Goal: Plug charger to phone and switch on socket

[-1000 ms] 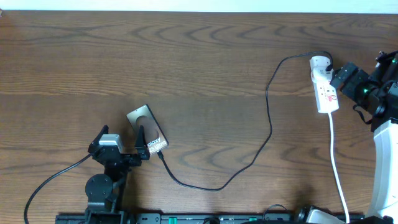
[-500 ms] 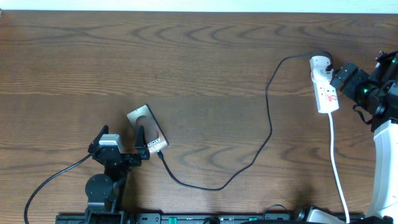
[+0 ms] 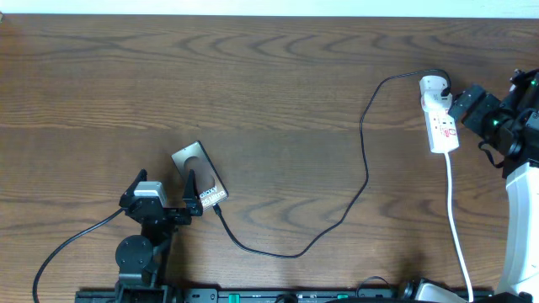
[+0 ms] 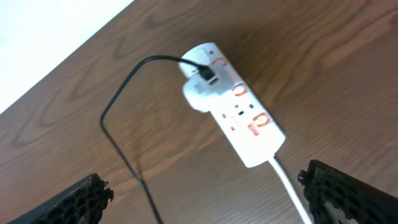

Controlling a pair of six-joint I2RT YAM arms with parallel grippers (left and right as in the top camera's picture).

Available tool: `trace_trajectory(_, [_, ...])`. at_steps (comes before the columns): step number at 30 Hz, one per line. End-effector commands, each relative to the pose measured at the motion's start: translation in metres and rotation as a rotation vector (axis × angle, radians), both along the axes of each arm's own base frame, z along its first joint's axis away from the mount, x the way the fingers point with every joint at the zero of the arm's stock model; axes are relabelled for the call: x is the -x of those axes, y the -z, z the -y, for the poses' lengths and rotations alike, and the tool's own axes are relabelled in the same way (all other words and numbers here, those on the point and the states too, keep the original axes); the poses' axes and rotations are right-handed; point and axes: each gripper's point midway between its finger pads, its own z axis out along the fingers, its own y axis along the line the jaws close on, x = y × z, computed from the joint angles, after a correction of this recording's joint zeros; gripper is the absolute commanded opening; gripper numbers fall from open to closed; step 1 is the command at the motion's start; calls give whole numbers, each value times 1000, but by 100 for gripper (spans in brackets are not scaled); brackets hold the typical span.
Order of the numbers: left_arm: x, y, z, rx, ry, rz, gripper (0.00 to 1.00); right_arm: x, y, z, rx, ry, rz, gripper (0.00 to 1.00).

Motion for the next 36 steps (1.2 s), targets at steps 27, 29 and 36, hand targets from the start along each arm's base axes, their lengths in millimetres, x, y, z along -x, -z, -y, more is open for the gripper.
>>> trace_trajectory(27, [1,15,1,-14,12,-48,98,89,19,-119,510,-367,744,99])
trace_trajectory(29, [1,15,1,-15,12,-48,98,95,30,-121,508,-372,752,99])
trace_trajectory(36, [1,15,1,-14,12,-48,98,109,58,-125,490,-403,694,99])
